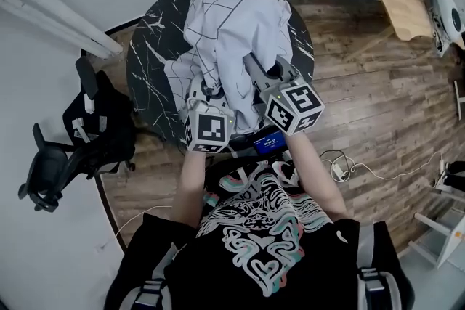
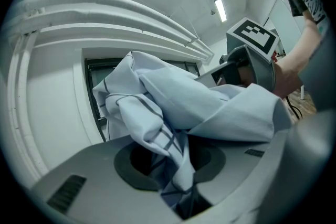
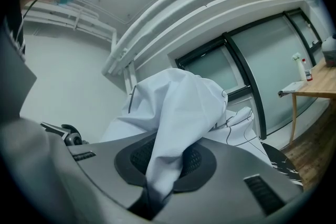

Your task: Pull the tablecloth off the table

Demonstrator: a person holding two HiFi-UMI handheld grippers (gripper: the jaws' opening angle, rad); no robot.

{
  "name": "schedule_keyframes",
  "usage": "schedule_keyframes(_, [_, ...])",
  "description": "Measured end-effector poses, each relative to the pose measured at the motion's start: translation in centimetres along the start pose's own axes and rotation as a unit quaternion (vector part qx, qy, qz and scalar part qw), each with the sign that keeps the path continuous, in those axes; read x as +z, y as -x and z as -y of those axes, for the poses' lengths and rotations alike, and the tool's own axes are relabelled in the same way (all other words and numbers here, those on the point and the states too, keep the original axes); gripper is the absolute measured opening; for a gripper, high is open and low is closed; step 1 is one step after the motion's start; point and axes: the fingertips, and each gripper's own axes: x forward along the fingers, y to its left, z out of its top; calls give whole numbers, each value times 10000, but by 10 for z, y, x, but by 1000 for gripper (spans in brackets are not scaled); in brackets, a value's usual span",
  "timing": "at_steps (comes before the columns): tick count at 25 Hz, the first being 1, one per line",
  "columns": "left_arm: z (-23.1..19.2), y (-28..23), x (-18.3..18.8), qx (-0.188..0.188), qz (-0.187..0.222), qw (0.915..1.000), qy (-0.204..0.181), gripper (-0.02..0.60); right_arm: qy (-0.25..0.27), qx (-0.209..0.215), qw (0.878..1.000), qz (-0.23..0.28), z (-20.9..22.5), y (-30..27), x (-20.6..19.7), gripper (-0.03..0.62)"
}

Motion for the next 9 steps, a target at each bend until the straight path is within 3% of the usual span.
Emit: schedule_keyframes(9, [3,-3,-2,-78,-23,9999,62,124,-18,-42,10000,-64,3,1,-2,67])
